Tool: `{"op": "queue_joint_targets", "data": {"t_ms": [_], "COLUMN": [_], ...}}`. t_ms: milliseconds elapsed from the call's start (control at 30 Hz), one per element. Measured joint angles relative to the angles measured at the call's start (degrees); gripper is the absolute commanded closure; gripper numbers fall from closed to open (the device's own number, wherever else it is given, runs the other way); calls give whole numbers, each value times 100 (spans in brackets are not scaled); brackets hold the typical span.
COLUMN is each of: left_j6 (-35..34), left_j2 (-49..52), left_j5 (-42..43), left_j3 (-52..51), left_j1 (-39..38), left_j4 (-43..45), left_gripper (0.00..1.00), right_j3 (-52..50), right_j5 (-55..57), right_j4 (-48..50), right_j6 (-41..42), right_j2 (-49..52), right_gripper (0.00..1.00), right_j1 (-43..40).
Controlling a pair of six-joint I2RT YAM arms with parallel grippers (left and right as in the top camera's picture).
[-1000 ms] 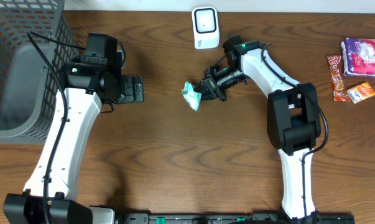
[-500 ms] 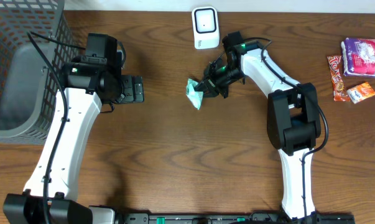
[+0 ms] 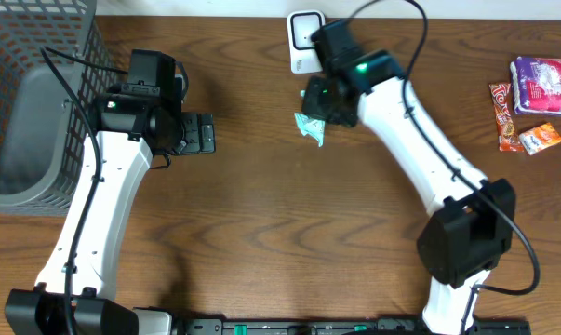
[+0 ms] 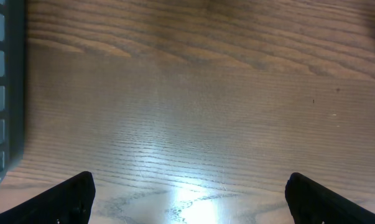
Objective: Scan the item barcode
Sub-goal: 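Raise the wipes pack up to the scanner with the right gripper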
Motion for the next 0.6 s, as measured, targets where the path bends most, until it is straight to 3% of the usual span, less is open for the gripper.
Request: {"op": "queue_joint_targets", "data": {"t_ms": [267,400,600], "left_j6": [0,0,0], "left_j2": [0,0,0], "left_j5": [0,0,0], "left_j3": [0,0,0], "left_j1": [-2,0,0], "left_j4": [0,2,4], "left_gripper": [2,2,2], "right_j3": [-15,-24,-15], "right_j5": [1543,1843,2048], "right_j4": [946,2299,4975], "right_j6": [-494,-894,-2306], "right_j2": [256,282,599], "right_gripper": [99,99,99], "right_j1": [575,518,365]}}
